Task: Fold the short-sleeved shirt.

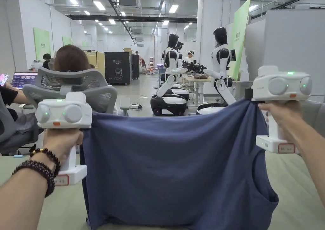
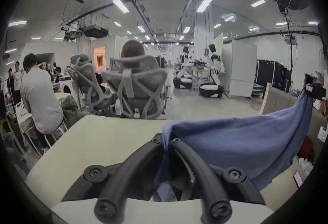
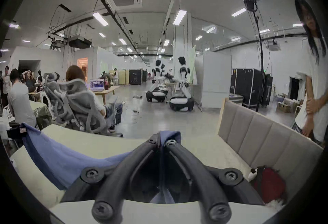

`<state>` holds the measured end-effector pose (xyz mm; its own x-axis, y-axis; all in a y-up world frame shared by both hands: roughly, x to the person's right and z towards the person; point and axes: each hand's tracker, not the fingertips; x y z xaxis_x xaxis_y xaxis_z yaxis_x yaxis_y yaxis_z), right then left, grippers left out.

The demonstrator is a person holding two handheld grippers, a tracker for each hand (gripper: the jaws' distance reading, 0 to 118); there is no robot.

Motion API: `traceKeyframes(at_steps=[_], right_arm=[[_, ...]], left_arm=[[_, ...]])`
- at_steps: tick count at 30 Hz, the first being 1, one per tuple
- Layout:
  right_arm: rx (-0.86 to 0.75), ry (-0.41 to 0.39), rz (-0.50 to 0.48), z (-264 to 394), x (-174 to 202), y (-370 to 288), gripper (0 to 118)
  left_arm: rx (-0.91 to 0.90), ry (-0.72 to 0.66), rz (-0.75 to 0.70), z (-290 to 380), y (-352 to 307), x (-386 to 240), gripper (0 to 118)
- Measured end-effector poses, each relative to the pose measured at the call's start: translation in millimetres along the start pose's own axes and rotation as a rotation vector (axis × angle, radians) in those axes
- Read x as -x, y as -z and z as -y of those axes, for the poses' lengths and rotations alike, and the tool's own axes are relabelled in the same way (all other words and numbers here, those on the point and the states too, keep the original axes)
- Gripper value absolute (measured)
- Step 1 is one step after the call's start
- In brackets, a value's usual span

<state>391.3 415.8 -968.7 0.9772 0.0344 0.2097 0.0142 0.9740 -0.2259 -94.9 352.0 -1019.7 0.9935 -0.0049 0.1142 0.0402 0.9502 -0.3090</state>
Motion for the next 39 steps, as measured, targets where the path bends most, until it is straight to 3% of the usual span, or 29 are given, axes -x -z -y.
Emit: traceKeyframes(at_steps=[6, 11, 18, 22, 26, 32, 39], right_arm=[[-0.009, 0.006, -0.015, 2.7, -0.1, -13.2, 3], [-0.033, -0.013, -0.055, 26.6, 1.0, -66.7, 3], [0.008, -0.026, -0.093, 117.6, -0.7, -159.9, 3], [0.064, -0.044, -0.094, 183.1, -2.7, -218.9, 3], [0.157, -0.029, -0.114, 255.4, -8.7, -270.6, 3], [0.326, -0.083, -0.128, 340.5, -10.5, -324.3, 3], [0.618, -0.193, -0.119, 394.8, -2.8, -311.9, 3]], left_arm=[[-0.007, -0.012, 0.018, 3.0, -14.9, -0.8, 2], [-0.048, -0.009, 0.067, 26.2, -62.4, 1.7, 2], [-0.020, -0.010, 0.143, 124.3, -135.4, 9.5, 2], [0.035, -0.077, 0.139, 191.6, -170.1, 20.0, 2], [0.109, -0.046, 0.132, 255.4, -198.6, 31.4, 2], [0.214, -0.024, 0.109, 313.4, -233.4, 50.2, 2], [0.373, -0.001, 0.090, 346.4, -229.3, 48.7, 2]])
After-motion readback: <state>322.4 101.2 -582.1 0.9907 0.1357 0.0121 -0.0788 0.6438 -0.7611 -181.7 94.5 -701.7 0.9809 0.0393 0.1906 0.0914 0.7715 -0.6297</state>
